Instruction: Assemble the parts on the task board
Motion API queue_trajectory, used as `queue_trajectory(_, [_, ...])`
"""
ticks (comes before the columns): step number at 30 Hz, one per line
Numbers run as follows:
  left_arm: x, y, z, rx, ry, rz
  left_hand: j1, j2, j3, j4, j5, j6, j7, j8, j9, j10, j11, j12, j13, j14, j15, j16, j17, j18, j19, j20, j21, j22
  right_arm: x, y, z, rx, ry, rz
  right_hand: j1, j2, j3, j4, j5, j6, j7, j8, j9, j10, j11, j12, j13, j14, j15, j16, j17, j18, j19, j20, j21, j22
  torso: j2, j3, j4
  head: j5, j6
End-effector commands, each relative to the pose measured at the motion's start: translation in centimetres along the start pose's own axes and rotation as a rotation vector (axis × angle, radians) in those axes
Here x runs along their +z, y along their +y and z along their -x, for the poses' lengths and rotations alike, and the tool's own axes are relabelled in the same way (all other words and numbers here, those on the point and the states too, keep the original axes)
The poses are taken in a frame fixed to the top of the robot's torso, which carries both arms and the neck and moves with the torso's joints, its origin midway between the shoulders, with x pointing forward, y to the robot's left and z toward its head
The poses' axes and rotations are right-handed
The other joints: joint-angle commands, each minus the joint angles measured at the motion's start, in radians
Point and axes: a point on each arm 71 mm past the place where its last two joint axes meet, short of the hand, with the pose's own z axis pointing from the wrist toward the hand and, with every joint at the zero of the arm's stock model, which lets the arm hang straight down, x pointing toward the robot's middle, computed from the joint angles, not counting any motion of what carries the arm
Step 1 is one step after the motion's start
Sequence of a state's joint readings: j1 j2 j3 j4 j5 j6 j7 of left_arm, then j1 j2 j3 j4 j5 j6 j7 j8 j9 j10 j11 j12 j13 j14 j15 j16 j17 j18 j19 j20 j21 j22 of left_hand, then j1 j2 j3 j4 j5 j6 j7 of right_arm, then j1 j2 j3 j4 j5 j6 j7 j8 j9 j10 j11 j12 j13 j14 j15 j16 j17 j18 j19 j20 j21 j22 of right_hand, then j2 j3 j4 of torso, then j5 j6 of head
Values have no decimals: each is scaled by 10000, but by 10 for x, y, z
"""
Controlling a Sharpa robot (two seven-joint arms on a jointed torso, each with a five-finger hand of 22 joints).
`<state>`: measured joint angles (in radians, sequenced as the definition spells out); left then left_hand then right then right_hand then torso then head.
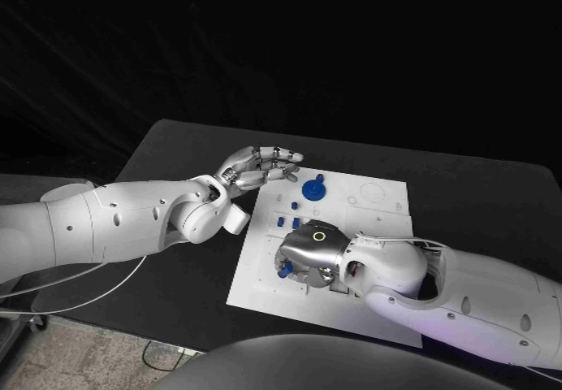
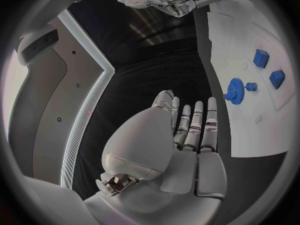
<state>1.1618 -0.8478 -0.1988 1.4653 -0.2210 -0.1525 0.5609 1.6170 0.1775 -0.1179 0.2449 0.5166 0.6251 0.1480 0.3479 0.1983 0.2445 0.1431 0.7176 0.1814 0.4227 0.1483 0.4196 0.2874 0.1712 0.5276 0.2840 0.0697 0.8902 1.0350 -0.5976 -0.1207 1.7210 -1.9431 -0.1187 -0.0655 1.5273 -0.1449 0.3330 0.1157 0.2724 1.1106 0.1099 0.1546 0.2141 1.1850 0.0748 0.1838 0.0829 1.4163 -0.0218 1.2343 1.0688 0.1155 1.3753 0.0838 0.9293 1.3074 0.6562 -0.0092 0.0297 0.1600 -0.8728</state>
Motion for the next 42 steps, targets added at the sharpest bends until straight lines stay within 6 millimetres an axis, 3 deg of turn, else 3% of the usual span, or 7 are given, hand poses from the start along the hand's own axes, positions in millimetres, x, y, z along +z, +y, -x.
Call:
queue_trajectory(1, [1,-1,-3,-166,202,-60,56,77,69,15,22,0,34,39,-13,-2,83,18,-17,-4,94,35,-12,-4,93,-2,31,-10,0,0,-3,-13,277,-21,-39,-10,22,-60,-31,-108,10,-76,-12,221,-239,10,48,-39,-52,-65,-34,-4,-41,-50,-86,1118,-6,-3,3,10,2])
queue_trajectory(9, [2,0,-3,-177,228,-33,57,83,77,15,28,-2,35,37,-17,-2,86,16,-22,-5,98,37,-13,-5,92,-2,30,-11,0,-2,-4,113,303,-123,-199,-47,44,-30,-204,-750,46,-449,-104,20,-195,-80,81,-117,-27,-177,-165,13,-123,-44,-257,1078,-9,-4,1,17,2])
queue_trajectory(11, [2,0,-3,-172,224,-30,57,83,77,15,28,-2,35,37,-17,-2,86,16,-22,-5,98,37,-13,-5,92,-2,30,-11,0,-2,-5,182,293,-160,-344,-119,56,38,-367,-1657,-91,-897,-294,-179,-140,-162,88,-206,0,-296,-307,42,-218,-25,-476,1027,-11,-4,2,12,2])
queue_trajectory(15, [3,0,-3,-172,225,-29,57,83,77,15,28,-2,35,37,-17,-2,86,16,-22,-5,98,37,-13,-5,92,-2,30,-11,1,-3,-4,324,187,-178,-529,-183,59,122,-478,-2916,-419,-938,-594,-539,-26,-265,124,-301,74,-389,-415,70,-329,43,-716,978,0,0,1,12,2])
queue_trajectory(24, [4,2,-3,-204,232,-18,59,90,85,15,34,-8,36,34,-21,-6,91,13,-27,-8,101,36,-15,-6,89,-2,29,-12,0,-6,-3,684,-171,-262,-862,-199,-190,320,-929,-3411,-692,-902,-760,-1103,108,-294,227,-396,157,-459,-516,112,-434,117,-1021,918,-2,-1,16,-15,2])
queue_trajectory(33, [3,2,-2,-193,178,-24,59,90,85,15,34,-8,36,34,-21,-6,91,13,-27,-8,101,36,-15,-6,89,-2,29,-12,-5,-11,0,807,-819,-472,-1029,-133,-405,425,-1109,-3228,-579,-759,-754,-1334,146,-154,345,-422,212,-460,-538,126,-459,178,-1153,895,3,2,11,23,2])
queue_trajectory(42, [3,2,-1,-184,152,-27,59,90,85,15,34,-8,36,34,-21,-6,91,13,-27,-8,101,36,-15,-6,89,-2,29,-12,-33,-26,24,1304,-1316,-1301,-1081,-147,-604,462,-1307,-2869,-468,-591,-708,-1496,141,21,468,-428,202,-481,-591,145,-443,183,-1239,880,-14,1,-19,-142,2])
